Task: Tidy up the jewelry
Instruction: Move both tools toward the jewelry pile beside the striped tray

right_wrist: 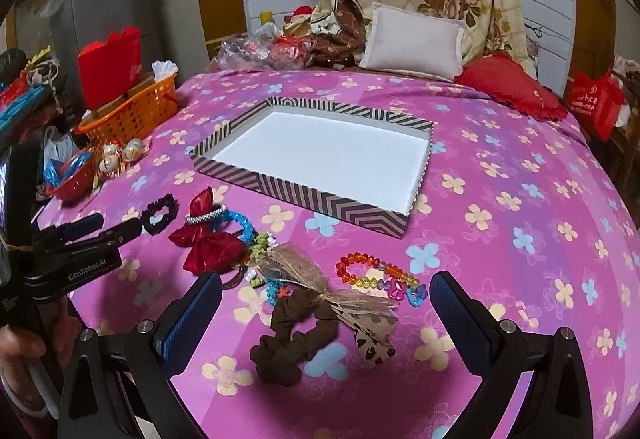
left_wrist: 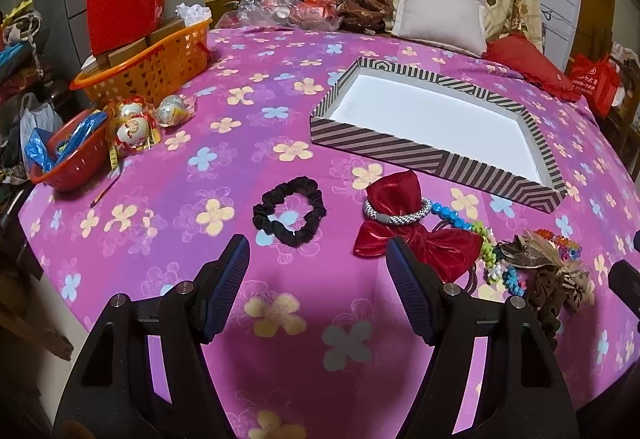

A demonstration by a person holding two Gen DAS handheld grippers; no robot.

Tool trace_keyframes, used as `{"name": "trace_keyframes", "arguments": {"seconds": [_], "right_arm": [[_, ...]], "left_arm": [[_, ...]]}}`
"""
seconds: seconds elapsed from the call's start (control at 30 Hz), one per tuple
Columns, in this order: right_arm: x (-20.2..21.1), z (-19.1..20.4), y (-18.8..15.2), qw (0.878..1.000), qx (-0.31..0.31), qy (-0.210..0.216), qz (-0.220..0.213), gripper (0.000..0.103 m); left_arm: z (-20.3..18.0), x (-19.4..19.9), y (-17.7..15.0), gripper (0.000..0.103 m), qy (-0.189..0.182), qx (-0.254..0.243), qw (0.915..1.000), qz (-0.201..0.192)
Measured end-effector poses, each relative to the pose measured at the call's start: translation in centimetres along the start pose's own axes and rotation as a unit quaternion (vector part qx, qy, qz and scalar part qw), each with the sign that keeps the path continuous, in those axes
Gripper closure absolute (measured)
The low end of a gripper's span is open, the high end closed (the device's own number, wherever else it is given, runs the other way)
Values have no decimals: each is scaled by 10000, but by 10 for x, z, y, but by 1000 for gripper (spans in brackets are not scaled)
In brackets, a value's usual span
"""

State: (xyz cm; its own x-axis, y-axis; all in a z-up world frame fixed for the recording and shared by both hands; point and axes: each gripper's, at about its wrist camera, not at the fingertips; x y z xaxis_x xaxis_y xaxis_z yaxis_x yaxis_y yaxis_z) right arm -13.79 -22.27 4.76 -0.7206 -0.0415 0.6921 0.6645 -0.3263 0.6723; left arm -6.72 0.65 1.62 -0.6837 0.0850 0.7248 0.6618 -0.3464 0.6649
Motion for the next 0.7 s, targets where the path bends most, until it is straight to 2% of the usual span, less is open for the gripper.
{"name": "trace_keyframes", "arguments": {"seconds": [0.23, 0.7], "right_arm": [[0, -4, 1, 9999, -95, 81, 2, 0], [-1, 0, -5, 10000, 86, -40, -27, 0]], "left_arm": [[-2, -1, 0, 32, 14, -12, 10000, 17], [-9, -2, -3, 32, 17, -31, 10000, 12]]}}
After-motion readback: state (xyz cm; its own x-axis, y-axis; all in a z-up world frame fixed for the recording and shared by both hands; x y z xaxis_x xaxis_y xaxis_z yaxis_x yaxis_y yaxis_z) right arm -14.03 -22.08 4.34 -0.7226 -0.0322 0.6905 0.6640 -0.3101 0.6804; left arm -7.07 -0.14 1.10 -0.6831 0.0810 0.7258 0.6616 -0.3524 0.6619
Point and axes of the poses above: each gripper's, at about its wrist camera, not at the fingertips, and x roughly against the way its jaws point, z to its left, y to its top, and after that the axes turned 15 degrees about -x, right-handed
